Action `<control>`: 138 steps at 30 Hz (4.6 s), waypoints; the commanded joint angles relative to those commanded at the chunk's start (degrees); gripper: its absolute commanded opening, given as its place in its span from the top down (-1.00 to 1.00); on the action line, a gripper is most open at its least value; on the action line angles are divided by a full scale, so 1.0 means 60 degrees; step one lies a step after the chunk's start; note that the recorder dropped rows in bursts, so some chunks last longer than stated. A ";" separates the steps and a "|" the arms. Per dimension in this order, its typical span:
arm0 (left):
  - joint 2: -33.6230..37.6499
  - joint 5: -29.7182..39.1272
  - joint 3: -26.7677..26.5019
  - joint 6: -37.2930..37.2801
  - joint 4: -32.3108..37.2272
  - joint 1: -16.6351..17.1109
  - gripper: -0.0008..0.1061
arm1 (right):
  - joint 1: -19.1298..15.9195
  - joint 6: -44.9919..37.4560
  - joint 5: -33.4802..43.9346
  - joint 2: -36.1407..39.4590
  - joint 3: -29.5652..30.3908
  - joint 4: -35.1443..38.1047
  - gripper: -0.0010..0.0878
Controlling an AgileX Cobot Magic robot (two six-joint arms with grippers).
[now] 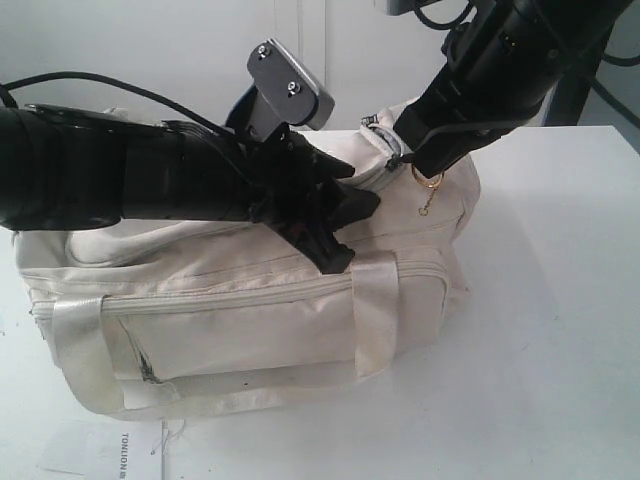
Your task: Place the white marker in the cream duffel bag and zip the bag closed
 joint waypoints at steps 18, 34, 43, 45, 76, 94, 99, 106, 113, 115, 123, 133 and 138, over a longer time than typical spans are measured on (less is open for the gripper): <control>-0.0020 -0.0021 0.0000 0.0007 0.0000 0.0000 0.98 | 0.0000 -0.0144 -0.1572 0.0000 0.0000 -0.1176 0.98; -0.0020 0.0036 0.0000 0.0008 0.0000 0.0000 0.98 | 0.0000 0.0075 -0.4094 0.0338 0.0000 -0.1892 0.98; -0.0020 0.0154 0.0000 0.0008 0.0000 0.0000 0.98 | 0.0000 0.0075 -0.4780 0.0664 0.0000 -0.1891 0.98; -0.0020 0.0257 0.0000 -0.0013 0.0000 0.0000 0.98 | 0.0000 0.0075 -0.4895 0.0664 0.0000 -0.1941 0.98; -0.0759 -0.2630 0.0000 -0.0530 0.0000 -0.0066 -0.72 | -0.0075 0.0066 -0.2579 0.0388 0.0000 -0.1910 0.98; -0.1700 0.0498 0.1326 -0.2742 0.0000 -0.0161 -0.31 | -0.0096 -0.1497 -0.4641 0.0507 0.0000 -0.0562 0.98; -0.1344 0.0235 0.1371 -0.2477 0.0000 -0.0865 -0.31 | -0.0096 -0.1497 -0.4959 0.0544 0.0000 -0.0569 0.98; -0.0947 -0.2268 0.1098 -0.2314 0.0026 -0.1908 -0.31 | -0.0096 -0.1497 -0.4593 0.0545 0.0000 -0.0525 0.98; -0.0472 -0.3082 0.0490 -0.2314 0.3099 -0.2656 -0.31 | -0.0096 -0.1497 -0.4363 0.0545 0.0000 -0.0525 0.98; -0.0288 -0.3137 0.0456 -0.2314 0.3554 -0.2656 -0.31 | -0.0096 -0.1497 -0.4297 0.0545 0.0000 -0.0525 0.98; 0.0493 -0.4289 0.0456 -0.2396 0.4882 -0.2697 -0.31 | -0.0096 -0.1497 -0.4254 0.0545 0.0000 -0.0525 0.98; 0.1053 -0.5199 0.0434 -0.2483 0.5139 -0.2726 0.39 | -0.0096 -0.1497 -0.4273 0.0545 0.0000 -0.0543 0.98; 0.0977 -0.5303 0.0454 -0.2499 0.4662 -0.2870 0.99 | -0.0096 -0.1519 -0.4508 0.0562 0.0000 -0.0563 0.98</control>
